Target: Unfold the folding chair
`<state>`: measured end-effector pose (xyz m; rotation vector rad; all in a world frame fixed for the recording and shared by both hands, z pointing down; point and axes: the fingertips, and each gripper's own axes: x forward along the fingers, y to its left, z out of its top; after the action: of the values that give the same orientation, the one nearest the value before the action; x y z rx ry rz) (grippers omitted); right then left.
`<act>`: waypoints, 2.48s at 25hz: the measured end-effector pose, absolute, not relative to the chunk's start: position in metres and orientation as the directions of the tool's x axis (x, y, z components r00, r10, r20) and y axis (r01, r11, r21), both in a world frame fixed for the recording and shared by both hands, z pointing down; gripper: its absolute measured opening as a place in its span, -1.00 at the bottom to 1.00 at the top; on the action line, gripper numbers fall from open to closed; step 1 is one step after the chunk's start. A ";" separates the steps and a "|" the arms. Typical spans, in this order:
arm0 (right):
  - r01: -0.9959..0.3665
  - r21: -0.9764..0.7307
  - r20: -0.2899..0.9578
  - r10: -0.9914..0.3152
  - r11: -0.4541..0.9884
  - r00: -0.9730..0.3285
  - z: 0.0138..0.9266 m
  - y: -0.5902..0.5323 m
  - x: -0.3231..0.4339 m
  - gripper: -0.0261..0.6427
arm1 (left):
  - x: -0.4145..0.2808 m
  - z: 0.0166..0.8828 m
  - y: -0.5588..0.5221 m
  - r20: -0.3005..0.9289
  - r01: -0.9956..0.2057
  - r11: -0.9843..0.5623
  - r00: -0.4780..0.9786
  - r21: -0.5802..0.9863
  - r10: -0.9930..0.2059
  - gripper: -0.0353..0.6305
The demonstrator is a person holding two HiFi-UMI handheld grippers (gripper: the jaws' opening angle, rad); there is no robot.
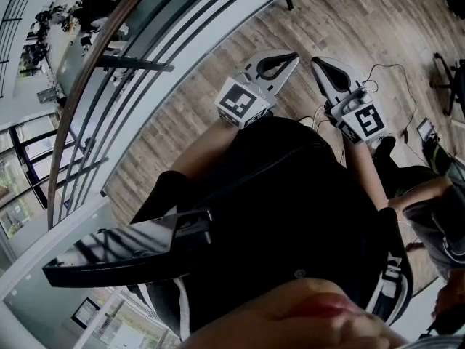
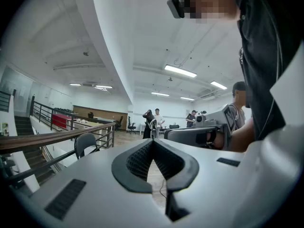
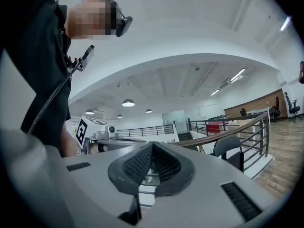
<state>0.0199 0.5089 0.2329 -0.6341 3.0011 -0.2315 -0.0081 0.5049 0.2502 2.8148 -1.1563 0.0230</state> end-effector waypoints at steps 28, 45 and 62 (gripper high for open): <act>-0.351 -0.238 0.029 -0.355 0.905 -0.934 0.258 0.463 -0.071 -0.90 | -0.103 0.268 0.452 0.048 -0.665 -0.726 0.742 0.177 -0.669 -0.88; -0.356 -0.191 0.012 -0.361 0.915 -0.933 0.257 0.295 -0.014 -0.90 | -0.053 0.270 0.287 0.063 -0.688 -0.701 0.721 0.184 -0.691 -0.88; -0.300 -0.181 0.003 -0.304 0.937 -0.953 0.260 0.148 0.007 -0.90 | -0.036 0.277 0.139 0.113 -0.775 -0.620 0.632 0.123 -0.767 -0.88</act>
<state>0.0066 0.1484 0.2597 -0.4783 3.0666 -0.2813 -0.0361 0.1385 0.2770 2.6906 -1.2812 0.0738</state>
